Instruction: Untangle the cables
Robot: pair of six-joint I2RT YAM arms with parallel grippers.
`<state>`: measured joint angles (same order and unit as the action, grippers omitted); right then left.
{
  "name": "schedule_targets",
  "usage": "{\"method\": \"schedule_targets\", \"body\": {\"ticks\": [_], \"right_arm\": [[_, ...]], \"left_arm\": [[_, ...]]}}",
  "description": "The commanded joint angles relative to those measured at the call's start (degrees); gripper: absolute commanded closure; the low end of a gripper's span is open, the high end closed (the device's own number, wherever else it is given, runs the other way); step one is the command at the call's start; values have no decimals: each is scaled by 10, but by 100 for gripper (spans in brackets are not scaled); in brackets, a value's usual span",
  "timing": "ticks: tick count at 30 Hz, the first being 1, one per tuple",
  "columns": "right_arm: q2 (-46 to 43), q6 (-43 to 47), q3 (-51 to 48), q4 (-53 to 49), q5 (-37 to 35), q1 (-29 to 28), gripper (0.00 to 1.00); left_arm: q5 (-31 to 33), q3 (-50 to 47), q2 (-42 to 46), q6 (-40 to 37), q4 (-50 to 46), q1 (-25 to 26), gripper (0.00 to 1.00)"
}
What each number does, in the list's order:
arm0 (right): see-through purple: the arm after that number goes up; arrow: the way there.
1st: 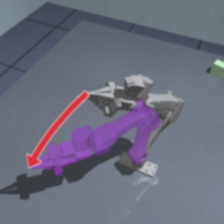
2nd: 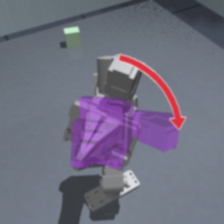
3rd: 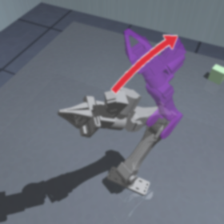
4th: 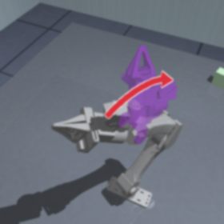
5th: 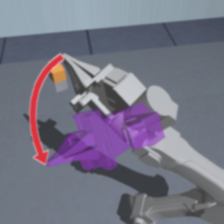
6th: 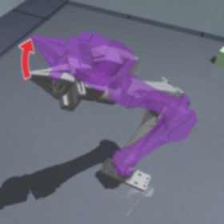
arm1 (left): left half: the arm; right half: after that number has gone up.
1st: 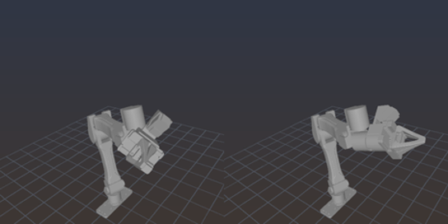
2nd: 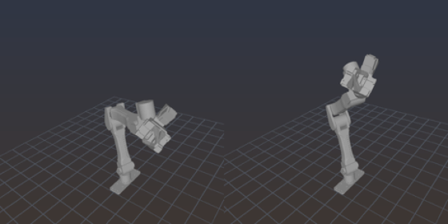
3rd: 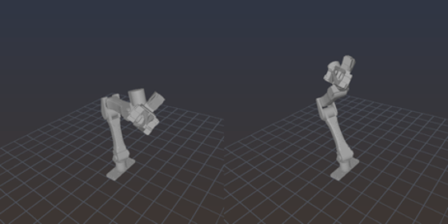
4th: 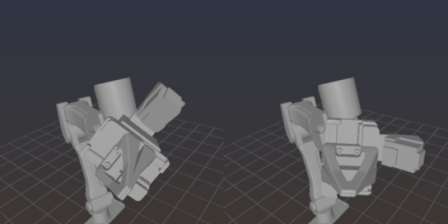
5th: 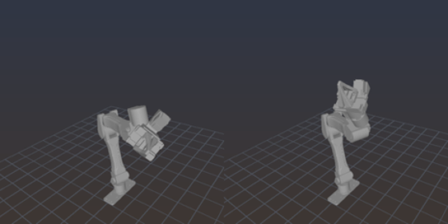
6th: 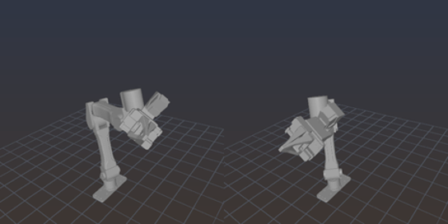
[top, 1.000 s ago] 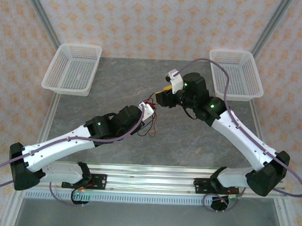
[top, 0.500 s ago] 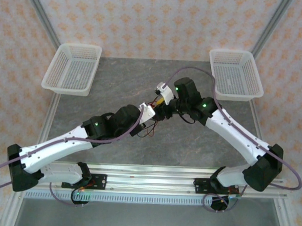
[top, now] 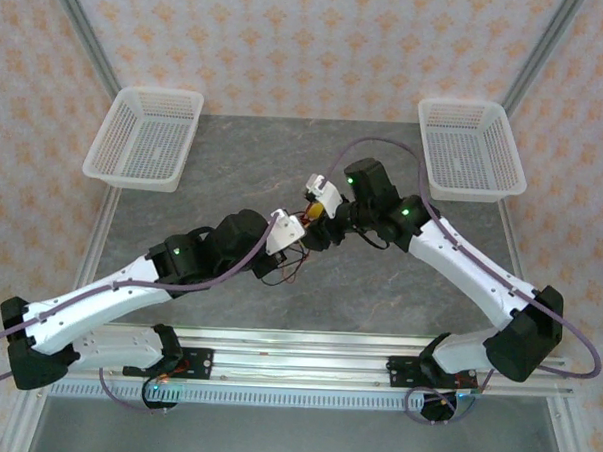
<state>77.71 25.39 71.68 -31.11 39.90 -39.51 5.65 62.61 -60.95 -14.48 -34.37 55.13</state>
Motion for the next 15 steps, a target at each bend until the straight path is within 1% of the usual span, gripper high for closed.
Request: {"method": "schedule_targets", "body": {"ticks": [1,3,4,5,6,7,8,9,10,11,13,14,15], "right_arm": [[-5,51,-12,-22,20,-1,36],[-3,55,-12,-16,33,-1,39],[-3,57,-11,-16,41,-1,43],[-3,57,-12,-15,43,-1,49],[-5,56,-14,-10,43,-1,61],[-8,51,-16,-4,38,-1,77],[-13,44,-20,4,30,-1,89],[-20,33,-24,14,18,-1,94],[-29,23,-30,25,4,-1,95],[-41,6,-38,40,-15,-1,95],[-74,-37,-62,90,-72,-1,96],[-92,-61,-76,117,-103,-1,96],[-107,-85,-92,146,-129,-1,96]], "left_arm": [[-48,41,27,15,34,5,100],[-61,45,33,19,35,5,100],[-68,47,38,20,37,5,100],[-75,47,43,21,41,6,100],[-80,47,49,23,47,5,100],[-80,46,56,25,54,5,100],[-75,45,62,27,61,5,100],[-65,43,69,30,68,5,100],[-53,42,74,32,74,6,100],[-34,40,80,37,83,5,88],[20,38,89,54,101,5,51],[44,38,93,63,108,6,37],[56,40,97,72,112,5,26]]}}
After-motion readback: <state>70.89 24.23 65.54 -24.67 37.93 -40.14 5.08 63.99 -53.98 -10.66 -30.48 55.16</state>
